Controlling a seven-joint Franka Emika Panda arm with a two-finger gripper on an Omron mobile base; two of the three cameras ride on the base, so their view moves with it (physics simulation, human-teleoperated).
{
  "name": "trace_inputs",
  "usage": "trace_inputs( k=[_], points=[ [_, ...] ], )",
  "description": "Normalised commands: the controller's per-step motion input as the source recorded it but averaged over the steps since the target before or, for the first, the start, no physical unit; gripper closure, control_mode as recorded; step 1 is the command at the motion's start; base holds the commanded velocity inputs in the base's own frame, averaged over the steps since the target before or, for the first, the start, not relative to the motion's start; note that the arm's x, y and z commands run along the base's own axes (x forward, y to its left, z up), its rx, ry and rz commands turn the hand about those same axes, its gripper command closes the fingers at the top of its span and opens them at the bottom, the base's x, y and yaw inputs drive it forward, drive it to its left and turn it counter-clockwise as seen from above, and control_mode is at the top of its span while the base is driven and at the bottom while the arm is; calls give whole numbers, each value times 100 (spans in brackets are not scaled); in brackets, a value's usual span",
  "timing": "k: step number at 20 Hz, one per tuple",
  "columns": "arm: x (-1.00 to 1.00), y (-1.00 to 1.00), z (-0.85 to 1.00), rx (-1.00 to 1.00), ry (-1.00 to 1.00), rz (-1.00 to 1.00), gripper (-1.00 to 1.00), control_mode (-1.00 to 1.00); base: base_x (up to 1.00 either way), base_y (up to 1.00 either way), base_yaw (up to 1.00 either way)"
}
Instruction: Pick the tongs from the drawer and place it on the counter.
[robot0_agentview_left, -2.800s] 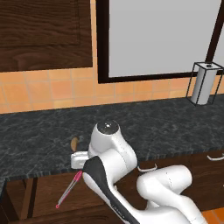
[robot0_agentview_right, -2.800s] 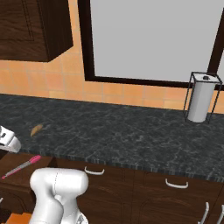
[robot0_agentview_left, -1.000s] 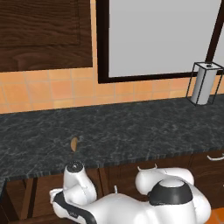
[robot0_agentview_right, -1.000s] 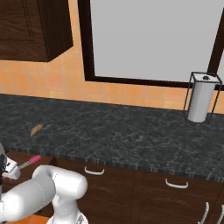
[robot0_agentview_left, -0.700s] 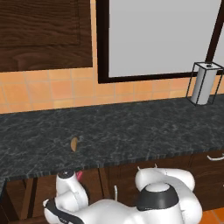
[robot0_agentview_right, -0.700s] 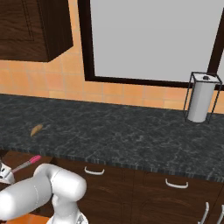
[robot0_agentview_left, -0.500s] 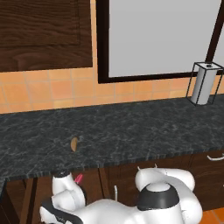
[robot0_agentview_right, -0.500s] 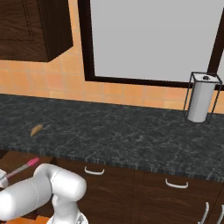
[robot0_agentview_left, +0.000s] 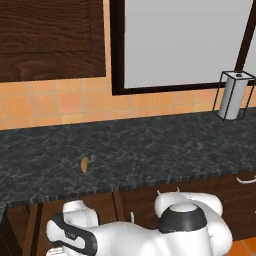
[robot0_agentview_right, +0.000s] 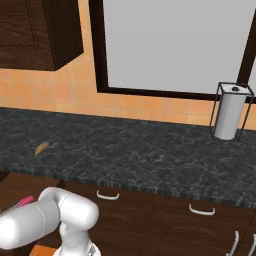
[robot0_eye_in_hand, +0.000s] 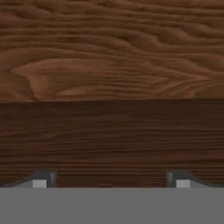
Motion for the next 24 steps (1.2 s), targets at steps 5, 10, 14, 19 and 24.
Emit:
trace_inputs(
  k=[5,10,14,19,24],
  points=[
    [22,0,100,-22,-35,0,-100,-100,0,0,0],
    [31,-13,61,-6,-29,-7,-100,-100,0,0,0],
    [37,-8,9,0,-10,-7,-100,-100,0,0,0],
    [42,0,-11,0,-14,0,-100,-100,0,0,0],
    [27,-20,-3,0,-17,0,-100,-100,0,0,0]
  ],
)
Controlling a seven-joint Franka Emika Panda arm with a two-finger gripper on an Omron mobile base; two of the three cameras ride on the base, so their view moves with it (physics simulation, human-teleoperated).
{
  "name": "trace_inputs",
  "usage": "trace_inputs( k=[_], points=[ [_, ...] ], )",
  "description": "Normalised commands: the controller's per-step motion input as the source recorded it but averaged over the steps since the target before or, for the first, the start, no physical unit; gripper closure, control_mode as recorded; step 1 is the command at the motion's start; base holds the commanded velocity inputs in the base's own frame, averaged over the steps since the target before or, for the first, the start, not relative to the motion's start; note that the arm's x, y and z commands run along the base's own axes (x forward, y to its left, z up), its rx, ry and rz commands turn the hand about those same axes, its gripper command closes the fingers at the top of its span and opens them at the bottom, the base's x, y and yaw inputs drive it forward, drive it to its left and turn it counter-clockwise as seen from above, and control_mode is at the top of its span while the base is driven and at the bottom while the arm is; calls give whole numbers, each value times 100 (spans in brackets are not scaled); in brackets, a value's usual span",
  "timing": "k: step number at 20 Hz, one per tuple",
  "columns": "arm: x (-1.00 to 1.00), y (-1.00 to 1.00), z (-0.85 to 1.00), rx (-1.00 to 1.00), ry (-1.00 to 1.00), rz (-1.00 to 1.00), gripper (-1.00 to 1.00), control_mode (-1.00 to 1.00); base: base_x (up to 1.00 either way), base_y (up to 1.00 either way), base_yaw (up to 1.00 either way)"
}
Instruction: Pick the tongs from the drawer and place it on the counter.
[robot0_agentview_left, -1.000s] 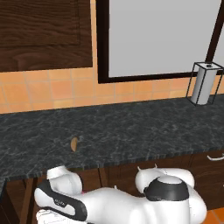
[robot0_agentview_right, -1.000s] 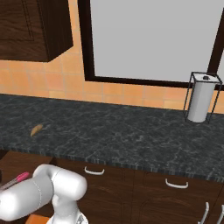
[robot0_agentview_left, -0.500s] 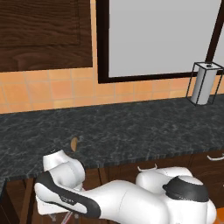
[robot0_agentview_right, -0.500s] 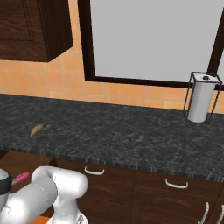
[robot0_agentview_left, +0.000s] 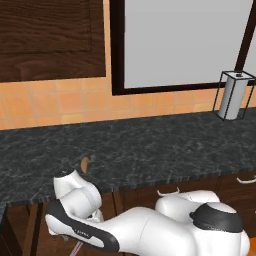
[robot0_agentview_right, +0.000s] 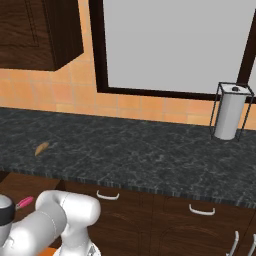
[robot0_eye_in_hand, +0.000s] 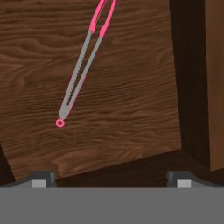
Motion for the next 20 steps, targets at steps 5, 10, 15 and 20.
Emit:
trace_inputs(
  k=[5,10,15,20],
  points=[
    [6,-46,-4,0,-10,0,-100,-100,0,0,0],
    [0,-12,-31,0,-5,0,-100,-100,0,0,0],
    [8,0,-33,0,-4,-1,-100,-100,0,0,0],
    [34,7,-22,0,-3,0,-100,-100,0,0,0]
  ],
)
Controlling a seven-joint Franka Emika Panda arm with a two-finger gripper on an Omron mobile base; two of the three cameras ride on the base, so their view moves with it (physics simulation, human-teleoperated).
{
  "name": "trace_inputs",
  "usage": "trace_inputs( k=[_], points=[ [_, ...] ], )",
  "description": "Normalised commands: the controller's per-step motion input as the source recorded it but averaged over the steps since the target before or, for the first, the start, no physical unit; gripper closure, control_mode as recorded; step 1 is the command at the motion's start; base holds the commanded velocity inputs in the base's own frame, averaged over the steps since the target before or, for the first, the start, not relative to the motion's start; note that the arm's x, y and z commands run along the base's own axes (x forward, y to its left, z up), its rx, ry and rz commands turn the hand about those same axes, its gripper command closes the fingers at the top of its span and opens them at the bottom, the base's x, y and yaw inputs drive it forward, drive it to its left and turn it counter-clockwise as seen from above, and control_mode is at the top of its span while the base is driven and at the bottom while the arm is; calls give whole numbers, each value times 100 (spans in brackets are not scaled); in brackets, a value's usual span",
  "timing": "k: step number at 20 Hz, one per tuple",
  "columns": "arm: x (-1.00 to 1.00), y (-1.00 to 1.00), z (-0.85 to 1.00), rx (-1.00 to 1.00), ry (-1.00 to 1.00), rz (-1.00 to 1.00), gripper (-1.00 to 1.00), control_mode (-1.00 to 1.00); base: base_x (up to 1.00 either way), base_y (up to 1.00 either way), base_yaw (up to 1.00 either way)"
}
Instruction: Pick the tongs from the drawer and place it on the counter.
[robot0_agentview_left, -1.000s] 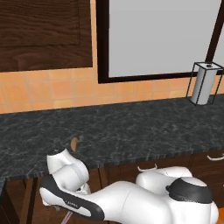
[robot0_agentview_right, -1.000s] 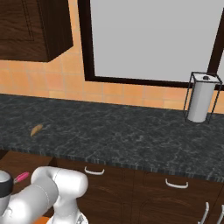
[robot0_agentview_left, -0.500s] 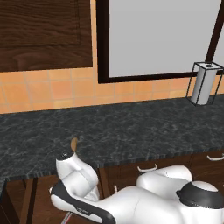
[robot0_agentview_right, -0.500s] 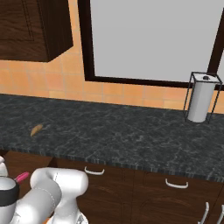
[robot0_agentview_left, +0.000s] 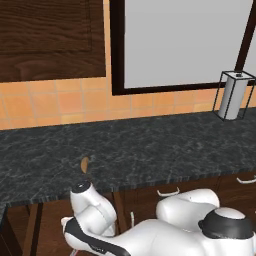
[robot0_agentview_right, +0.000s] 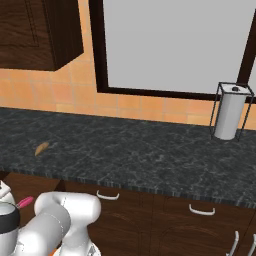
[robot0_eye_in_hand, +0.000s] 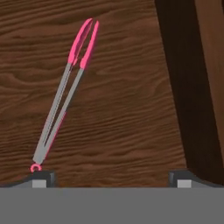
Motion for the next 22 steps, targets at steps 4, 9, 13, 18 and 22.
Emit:
trace_inputs(
  k=[4,9,13,18,22],
  points=[
    [42,38,-18,0,-1,0,-100,-100,0,0,0],
    [25,47,-36,-2,-1,-1,-100,-100,0,0,0],
    [2,7,-47,0,0,0,-100,-100,0,0,0],
    [5,2,-53,0,0,0,-100,-100,0,0,0],
    [13,32,-55,0,-4,0,-100,-100,0,0,0]
  ],
)
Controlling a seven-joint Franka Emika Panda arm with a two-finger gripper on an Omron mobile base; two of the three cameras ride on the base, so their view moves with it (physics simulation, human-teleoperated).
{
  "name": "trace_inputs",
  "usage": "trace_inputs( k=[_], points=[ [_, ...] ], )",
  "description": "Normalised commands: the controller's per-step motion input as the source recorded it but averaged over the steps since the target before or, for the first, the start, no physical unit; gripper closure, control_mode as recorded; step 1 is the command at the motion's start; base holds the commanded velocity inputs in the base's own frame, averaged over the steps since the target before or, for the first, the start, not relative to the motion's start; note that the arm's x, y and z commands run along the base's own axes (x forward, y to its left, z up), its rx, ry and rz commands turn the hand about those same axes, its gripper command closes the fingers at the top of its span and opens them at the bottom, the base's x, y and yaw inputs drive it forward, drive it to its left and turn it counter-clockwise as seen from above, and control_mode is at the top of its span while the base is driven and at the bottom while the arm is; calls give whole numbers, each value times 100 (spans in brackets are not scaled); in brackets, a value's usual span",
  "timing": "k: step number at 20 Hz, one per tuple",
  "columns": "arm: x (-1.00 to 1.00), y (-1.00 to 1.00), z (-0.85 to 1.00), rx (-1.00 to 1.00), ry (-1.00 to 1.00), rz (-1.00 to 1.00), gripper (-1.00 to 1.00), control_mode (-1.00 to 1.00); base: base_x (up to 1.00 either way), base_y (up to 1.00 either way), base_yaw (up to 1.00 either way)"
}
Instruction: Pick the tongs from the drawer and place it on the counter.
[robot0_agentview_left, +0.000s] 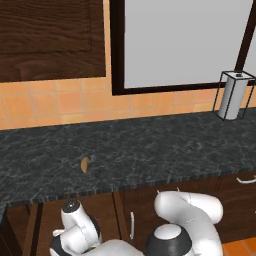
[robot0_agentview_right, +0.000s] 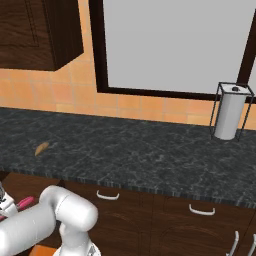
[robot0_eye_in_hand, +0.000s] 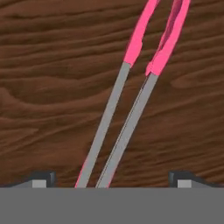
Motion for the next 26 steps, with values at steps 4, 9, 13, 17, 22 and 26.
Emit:
trace_inputs(
  k=[4,9,13,17,22,26],
  points=[
    [26,36,-18,0,0,0,-100,-100,0,0,0],
    [23,8,0,0,0,0,-100,-100,0,0,0],
    [11,14,-48,0,0,0,-100,-100,0,0,0],
    [-2,35,-100,0,0,0,100,-100,0,0,0],
    [-63,24,-76,0,0,0,100,-100,0,0,0],
    [-100,25,-22,0,0,0,100,-100,0,0,0]
  ],
)
